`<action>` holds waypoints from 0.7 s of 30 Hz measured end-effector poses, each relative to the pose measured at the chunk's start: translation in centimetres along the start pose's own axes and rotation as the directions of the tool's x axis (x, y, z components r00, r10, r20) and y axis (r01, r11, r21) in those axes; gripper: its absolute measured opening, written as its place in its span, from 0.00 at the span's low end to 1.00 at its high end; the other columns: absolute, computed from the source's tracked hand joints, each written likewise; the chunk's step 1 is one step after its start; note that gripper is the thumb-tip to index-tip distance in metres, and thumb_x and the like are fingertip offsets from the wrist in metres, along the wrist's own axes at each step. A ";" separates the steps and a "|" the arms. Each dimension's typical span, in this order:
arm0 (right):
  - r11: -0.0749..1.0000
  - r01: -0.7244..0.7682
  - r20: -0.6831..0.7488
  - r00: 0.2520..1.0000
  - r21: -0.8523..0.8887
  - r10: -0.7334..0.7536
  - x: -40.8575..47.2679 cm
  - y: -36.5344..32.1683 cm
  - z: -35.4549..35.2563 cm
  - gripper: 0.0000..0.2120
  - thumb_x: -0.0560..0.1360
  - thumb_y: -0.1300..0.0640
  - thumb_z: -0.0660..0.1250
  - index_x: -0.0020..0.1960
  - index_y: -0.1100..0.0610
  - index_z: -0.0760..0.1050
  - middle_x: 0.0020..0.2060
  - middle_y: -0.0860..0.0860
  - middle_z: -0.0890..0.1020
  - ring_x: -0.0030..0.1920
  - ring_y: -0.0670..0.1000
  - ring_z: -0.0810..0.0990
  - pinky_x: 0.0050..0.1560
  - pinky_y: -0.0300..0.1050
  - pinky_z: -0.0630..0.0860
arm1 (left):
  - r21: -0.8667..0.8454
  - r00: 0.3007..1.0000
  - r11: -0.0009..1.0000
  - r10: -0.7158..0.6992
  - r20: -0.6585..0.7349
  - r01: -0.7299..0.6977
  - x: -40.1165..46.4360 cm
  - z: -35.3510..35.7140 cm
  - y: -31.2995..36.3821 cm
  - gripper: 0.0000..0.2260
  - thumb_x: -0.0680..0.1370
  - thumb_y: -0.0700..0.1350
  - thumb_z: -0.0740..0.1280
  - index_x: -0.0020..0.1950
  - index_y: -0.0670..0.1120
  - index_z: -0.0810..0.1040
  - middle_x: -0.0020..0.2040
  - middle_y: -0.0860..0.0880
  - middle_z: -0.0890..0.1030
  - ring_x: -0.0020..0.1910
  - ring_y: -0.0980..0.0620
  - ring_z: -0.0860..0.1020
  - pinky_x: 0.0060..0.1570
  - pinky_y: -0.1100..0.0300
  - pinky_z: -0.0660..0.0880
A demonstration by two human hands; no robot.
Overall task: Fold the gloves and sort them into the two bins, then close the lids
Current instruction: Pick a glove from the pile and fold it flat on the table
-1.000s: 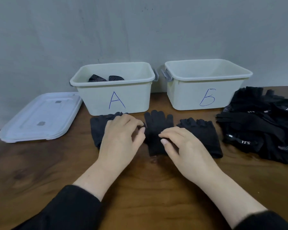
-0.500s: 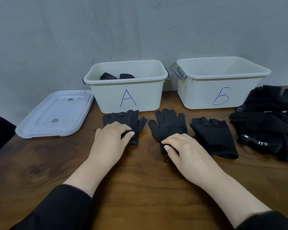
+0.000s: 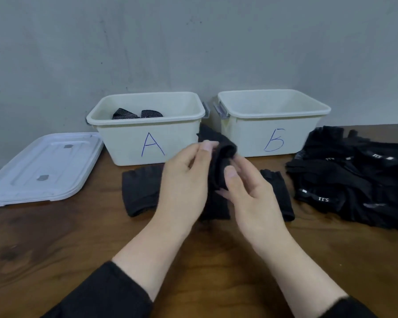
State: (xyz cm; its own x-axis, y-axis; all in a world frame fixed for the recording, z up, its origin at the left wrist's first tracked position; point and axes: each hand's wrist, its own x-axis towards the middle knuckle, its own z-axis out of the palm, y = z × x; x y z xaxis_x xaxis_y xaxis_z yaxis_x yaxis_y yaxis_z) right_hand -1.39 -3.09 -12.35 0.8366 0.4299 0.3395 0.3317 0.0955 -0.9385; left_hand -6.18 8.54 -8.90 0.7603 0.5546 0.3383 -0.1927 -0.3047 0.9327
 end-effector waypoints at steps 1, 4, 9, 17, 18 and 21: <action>1.000 -0.002 -0.057 0.998 -0.003 0.002 0.1 -0.4 -0.7 0.14 0.80 0.44 0.64 0.65 0.40 0.76 0.57 0.40 0.84 0.61 0.44 0.81 0.62 0.54 0.79 | -0.082 0.993 0.994 -0.060 0.104 0.069 -0.3 1.3 0.3 0.14 0.85 0.51 0.59 0.55 0.53 0.84 0.50 0.58 0.85 0.53 0.61 0.82 0.58 0.57 0.78; 0.992 -0.071 -0.229 0.972 -0.103 0.046 0.5 -0.9 -4.1 0.09 0.83 0.54 0.65 0.60 0.47 0.80 0.49 0.47 0.86 0.51 0.51 0.85 0.53 0.61 0.82 | -0.188 0.972 0.979 -0.036 0.231 0.081 -0.7 3.5 -0.2 0.18 0.84 0.54 0.55 0.57 0.50 0.84 0.53 0.55 0.86 0.56 0.58 0.82 0.60 0.55 0.78; 0.940 -0.156 -0.297 0.953 -0.305 0.062 2.9 -3.4 -11.0 0.07 0.82 0.53 0.65 0.58 0.46 0.79 0.47 0.43 0.86 0.47 0.44 0.85 0.43 0.43 0.83 | 0.195 0.985 0.971 0.119 0.124 -0.142 -0.7 3.1 -4.7 0.14 0.83 0.54 0.57 0.53 0.54 0.83 0.44 0.60 0.83 0.50 0.65 0.79 0.47 0.72 0.73; 0.733 -0.039 -0.085 0.996 -0.679 -0.025 8.3 -5.8 -13.1 0.06 0.81 0.54 0.66 0.54 0.44 0.80 0.45 0.41 0.84 0.47 0.42 0.82 0.53 0.47 0.80 | 0.468 0.966 0.863 0.077 0.246 -0.188 -1.1 3.3 -6.0 0.13 0.83 0.53 0.61 0.66 0.57 0.77 0.55 0.62 0.79 0.50 0.68 0.73 0.54 0.75 0.68; 0.727 -0.008 -0.085 0.994 -0.687 -0.070 8.2 -5.5 -12.9 0.07 0.81 0.54 0.66 0.55 0.43 0.79 0.46 0.39 0.84 0.48 0.39 0.81 0.51 0.41 0.78 | 0.473 0.969 0.863 0.070 0.238 -0.179 -1.0 3.2 -6.1 0.13 0.83 0.53 0.61 0.66 0.57 0.77 0.55 0.62 0.79 0.50 0.67 0.73 0.53 0.76 0.68; 0.688 0.068 -0.034 0.991 -0.723 -0.133 6.2 -2.6 -12.1 0.12 0.80 0.57 0.69 0.59 0.43 0.80 0.49 0.36 0.81 0.50 0.38 0.79 0.53 0.33 0.72 | 0.484 0.979 0.862 0.069 0.189 -0.154 -0.6 3.0 -6.4 0.12 0.83 0.52 0.61 0.65 0.57 0.78 0.54 0.63 0.79 0.49 0.67 0.72 0.50 0.78 0.65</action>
State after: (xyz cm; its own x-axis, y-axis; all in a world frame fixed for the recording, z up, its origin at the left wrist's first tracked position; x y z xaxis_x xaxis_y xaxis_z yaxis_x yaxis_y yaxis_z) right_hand 8.21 -11.59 -7.05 0.7994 0.3828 0.4630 0.5997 -0.5541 -0.5773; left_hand -3.58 7.83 -15.41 0.8489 0.3755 0.3720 0.0167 -0.7225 0.6911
